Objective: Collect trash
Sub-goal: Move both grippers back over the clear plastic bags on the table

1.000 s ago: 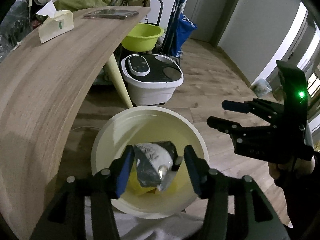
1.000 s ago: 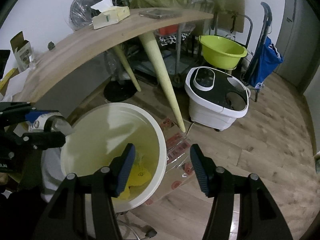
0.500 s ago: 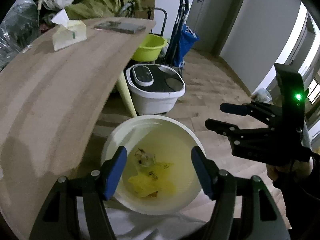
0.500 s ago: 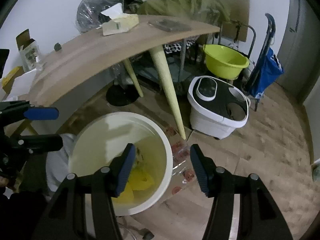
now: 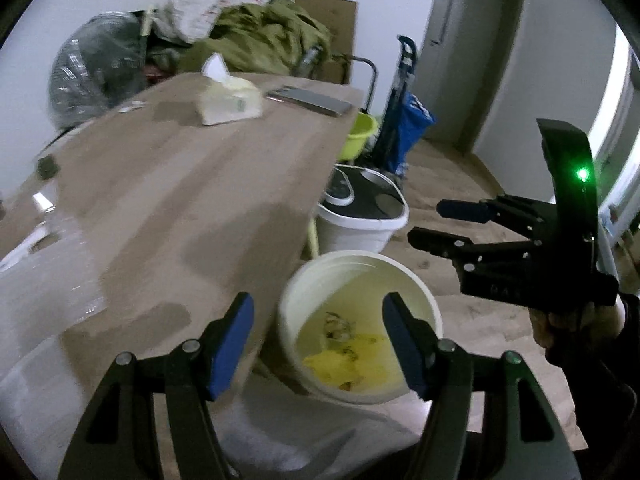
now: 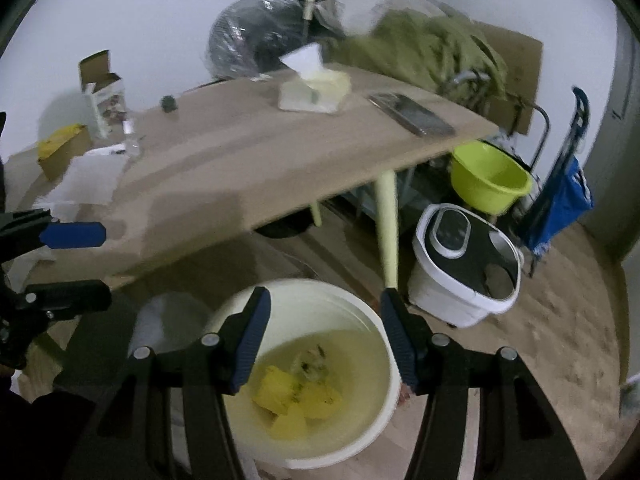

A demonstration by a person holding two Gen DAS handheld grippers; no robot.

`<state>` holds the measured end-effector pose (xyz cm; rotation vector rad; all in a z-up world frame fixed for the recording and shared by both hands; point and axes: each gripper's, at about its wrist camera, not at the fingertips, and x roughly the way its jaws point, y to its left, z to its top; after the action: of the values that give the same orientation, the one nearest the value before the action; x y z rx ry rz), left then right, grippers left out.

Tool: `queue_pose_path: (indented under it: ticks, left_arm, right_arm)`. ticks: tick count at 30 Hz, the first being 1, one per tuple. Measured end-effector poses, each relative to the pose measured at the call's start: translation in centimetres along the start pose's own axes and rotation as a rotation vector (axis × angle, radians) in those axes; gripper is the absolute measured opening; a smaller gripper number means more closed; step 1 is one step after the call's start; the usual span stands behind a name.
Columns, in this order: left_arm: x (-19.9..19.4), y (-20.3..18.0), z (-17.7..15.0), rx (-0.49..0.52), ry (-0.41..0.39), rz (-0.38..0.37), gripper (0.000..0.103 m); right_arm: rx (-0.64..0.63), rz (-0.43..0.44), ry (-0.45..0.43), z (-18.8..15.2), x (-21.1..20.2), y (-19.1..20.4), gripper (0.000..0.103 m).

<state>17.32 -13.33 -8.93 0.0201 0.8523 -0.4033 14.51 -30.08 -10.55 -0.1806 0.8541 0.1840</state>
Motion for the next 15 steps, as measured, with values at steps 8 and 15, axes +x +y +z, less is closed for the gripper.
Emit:
queue_pose_path:
  ticks: [8,15]
  left_arm:
    - [-4.3,4.7,-2.3,-0.114,-0.059,0.096,0.067]
    - [-7.7,8.4,-4.6,-0.215,-0.096,0.169,0.067]
  right_arm:
    - [-0.104,0.087,-0.035,3.3,0.4,5.7,0.062]
    - [-0.198,0.169,-0.046,4.7,0.6,10.7,0.065]
